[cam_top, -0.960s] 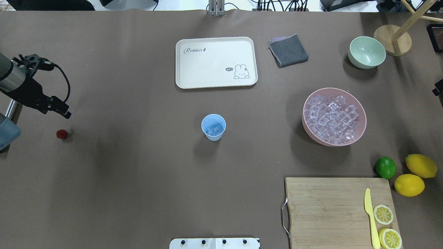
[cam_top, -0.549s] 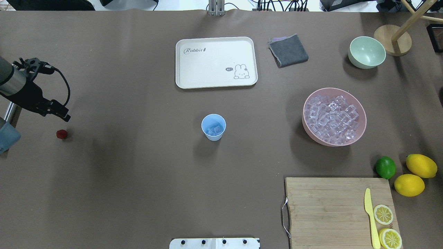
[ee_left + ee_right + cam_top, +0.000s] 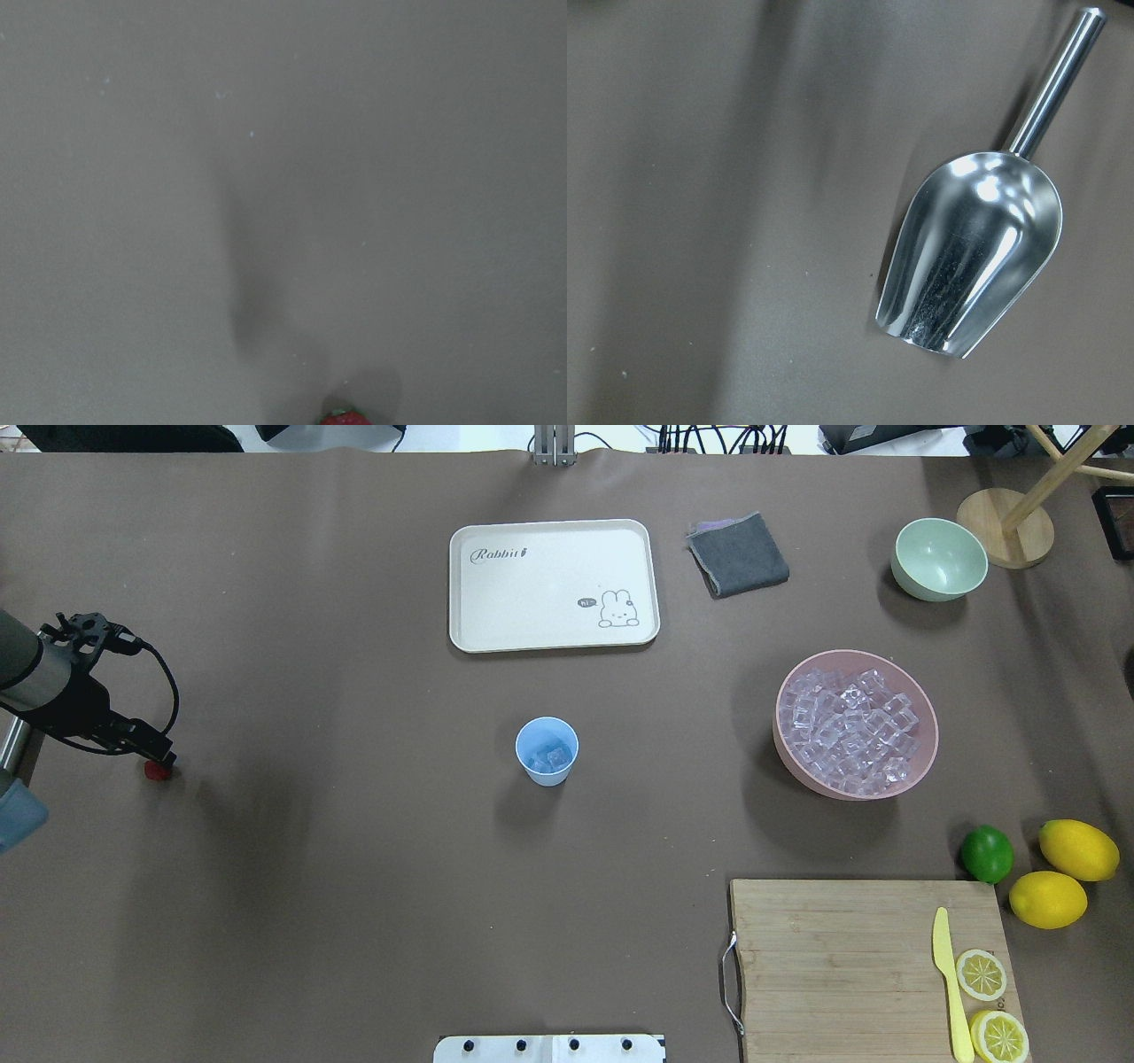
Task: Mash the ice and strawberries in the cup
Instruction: 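Lower the left gripper onto the red strawberry and grasp it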
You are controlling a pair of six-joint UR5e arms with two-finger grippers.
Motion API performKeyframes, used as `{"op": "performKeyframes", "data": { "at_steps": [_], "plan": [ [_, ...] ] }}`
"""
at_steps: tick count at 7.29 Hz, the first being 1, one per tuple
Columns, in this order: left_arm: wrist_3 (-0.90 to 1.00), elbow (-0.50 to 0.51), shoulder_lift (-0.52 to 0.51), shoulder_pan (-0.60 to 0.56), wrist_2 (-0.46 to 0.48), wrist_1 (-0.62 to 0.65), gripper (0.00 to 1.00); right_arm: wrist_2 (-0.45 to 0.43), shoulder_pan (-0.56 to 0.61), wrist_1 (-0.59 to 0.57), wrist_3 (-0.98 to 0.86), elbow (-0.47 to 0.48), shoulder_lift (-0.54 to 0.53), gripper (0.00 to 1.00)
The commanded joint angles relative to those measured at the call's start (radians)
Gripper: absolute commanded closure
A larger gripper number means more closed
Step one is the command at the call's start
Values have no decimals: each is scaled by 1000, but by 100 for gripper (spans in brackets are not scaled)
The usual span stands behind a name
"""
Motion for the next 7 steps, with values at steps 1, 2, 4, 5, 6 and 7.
{"op": "performKeyframes", "data": {
  "at_steps": [1,2,4,5,6,7],
  "plan": [
    [-1,-5,0,12,8,-4,37,1,5,1,-3,1,-1,1],
    [1,-5,-1,12,8,-2,60,3,8,1,-3,1,-3,1],
    [-1,-10,-1,19,11,-5,70,1,10,3,-6,-1,-3,1],
    [-1,-8,-4,19,11,-5,73,1,14,3,-8,1,-3,1],
    [1,-8,-7,21,8,-4,73,1,14,3,-8,1,-3,1],
    [2,-8,-11,21,1,-2,73,1,14,3,-8,1,-3,1]
  ]
}}
